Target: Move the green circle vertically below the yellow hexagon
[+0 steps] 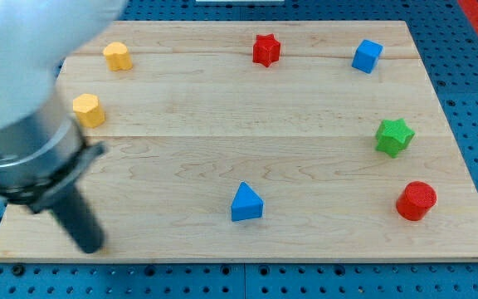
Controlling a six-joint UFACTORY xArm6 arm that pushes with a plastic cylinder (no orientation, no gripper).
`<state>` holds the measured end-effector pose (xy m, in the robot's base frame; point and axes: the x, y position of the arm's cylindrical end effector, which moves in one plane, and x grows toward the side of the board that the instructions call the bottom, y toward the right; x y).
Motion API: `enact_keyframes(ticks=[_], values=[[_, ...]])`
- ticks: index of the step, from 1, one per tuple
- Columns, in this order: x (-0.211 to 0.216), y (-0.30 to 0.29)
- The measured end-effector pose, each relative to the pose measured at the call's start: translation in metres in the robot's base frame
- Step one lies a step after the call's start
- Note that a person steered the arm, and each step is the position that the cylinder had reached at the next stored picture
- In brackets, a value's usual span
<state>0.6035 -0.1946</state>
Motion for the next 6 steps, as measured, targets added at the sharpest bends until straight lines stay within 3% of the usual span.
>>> enact_keyframes(ticks=[1, 3, 4, 5, 6], values=[[-0.041, -0.015], [-0.123, 0.018], [-0.064, 0.028], [-0.068, -0.023], [-0.114, -0.010]])
